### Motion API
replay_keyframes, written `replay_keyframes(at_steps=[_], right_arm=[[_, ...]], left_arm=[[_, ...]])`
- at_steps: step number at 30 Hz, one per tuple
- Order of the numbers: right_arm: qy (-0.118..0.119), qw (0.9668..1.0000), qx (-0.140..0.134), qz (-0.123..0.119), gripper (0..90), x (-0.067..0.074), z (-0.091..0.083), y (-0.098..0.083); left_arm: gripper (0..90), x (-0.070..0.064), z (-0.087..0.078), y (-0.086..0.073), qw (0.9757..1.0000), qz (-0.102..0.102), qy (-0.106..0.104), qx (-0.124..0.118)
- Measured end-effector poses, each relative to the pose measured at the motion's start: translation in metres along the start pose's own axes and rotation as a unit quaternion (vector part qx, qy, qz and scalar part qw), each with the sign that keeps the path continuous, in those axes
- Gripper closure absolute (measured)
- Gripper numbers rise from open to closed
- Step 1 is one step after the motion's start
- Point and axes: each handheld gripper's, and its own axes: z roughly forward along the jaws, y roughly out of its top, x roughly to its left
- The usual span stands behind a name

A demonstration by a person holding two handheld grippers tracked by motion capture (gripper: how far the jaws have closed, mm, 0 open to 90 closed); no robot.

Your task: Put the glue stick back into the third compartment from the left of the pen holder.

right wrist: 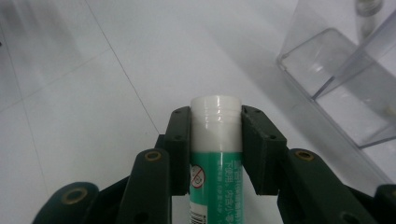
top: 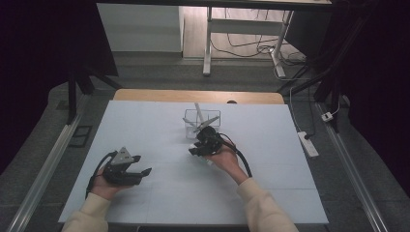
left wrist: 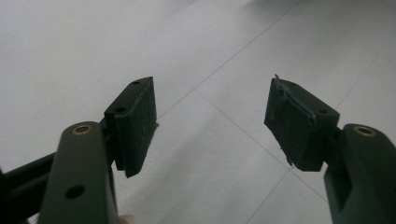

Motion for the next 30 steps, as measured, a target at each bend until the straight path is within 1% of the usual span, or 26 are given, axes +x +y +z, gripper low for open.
replay_keyframes(at_steps=[7, 18, 25, 30], right_arm=[[-0.007, 0.9997, -0.023, 0.008, 64.7, -0.003, -0.011, -0.003], [-0.016, 0.9982, -0.056, 0.011, 64.7, -0.006, -0.027, -0.004], [-0.020, 0.9964, -0.081, 0.011, 64.7, -0.006, -0.037, -0.005], [-0.022, 0.9943, -0.104, 0.012, 64.7, -0.005, -0.044, -0.005]], left_arm=[[34.3, 0.000, 0.000, 0.000, 1.0000, 0.000, 0.000, 0.000], [34.3, 0.000, 0.000, 0.000, 1.0000, 0.000, 0.001, 0.000], [34.2, 0.000, 0.000, 0.000, 1.0000, 0.000, 0.001, 0.000], [34.3, 0.000, 0.000, 0.000, 1.0000, 0.000, 0.001, -0.001]])
